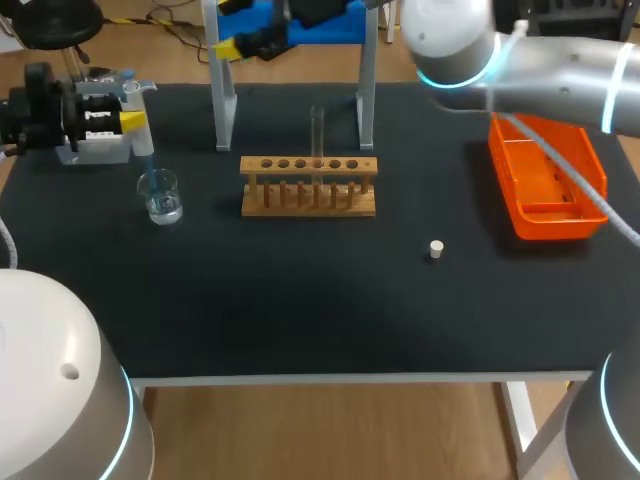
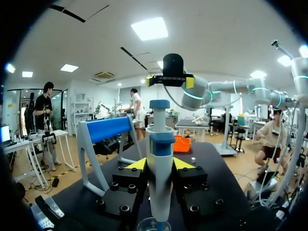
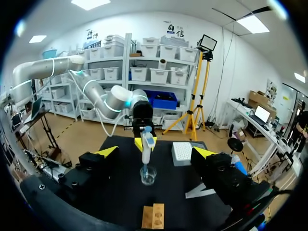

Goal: Invert the test tube, pick up the pipette, mount the tip to pipette, aspirate from beaker and dispense into the tube, eject the tip, return the pipette, and cap with the stopper.

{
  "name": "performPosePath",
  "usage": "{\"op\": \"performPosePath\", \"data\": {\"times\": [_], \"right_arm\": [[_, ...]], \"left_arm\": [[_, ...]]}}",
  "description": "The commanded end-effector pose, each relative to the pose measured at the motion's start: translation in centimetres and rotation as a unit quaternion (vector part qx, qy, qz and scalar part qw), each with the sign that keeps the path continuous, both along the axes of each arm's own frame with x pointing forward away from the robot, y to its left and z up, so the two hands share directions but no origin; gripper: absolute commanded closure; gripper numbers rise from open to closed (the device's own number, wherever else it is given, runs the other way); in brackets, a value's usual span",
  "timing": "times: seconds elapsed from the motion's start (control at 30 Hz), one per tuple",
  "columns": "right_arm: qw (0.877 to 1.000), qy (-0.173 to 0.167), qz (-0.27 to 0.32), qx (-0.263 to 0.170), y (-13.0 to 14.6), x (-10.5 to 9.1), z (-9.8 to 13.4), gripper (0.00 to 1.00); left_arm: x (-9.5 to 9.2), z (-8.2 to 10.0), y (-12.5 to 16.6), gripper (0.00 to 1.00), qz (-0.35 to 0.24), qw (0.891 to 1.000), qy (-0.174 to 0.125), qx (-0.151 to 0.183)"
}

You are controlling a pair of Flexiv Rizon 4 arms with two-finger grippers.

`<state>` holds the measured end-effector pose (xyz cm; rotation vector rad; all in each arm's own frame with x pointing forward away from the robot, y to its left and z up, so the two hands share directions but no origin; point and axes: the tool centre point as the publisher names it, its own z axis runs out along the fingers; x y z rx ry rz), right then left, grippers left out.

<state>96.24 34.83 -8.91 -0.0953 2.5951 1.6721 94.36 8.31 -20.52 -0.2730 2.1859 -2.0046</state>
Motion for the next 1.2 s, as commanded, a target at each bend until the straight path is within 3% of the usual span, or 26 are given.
{"op": "performPosePath", "data": {"times": [0.03, 0.23, 0.77, 1.2], "right_arm": [[1.000, -0.003, -0.003, -0.003, -5.9, -0.4, 1.1, 0.00], [1.000, -0.006, -0.013, 0.005, -8.9, -0.1, 0.1, 0.00], [1.000, 0.009, -0.006, 0.001, -15.0, 0.4, -6.0, 0.00], [0.999, -0.003, 0.016, -0.031, -15.5, 0.0, -11.1, 0.00]], "left_arm": [[0.0, 0.1, 0.0, 1.00, -0.001, 1.000, 0.000, 0.000], [0.0, 0.1, 0.0, 1.00, -0.001, 1.000, 0.000, 0.000], [0.0, 0.1, 0.0, 1.00, -0.001, 1.000, 0.000, 0.000], [0.0, 0.1, 0.0, 1.00, -0.001, 1.000, 0.000, 0.000]]}}
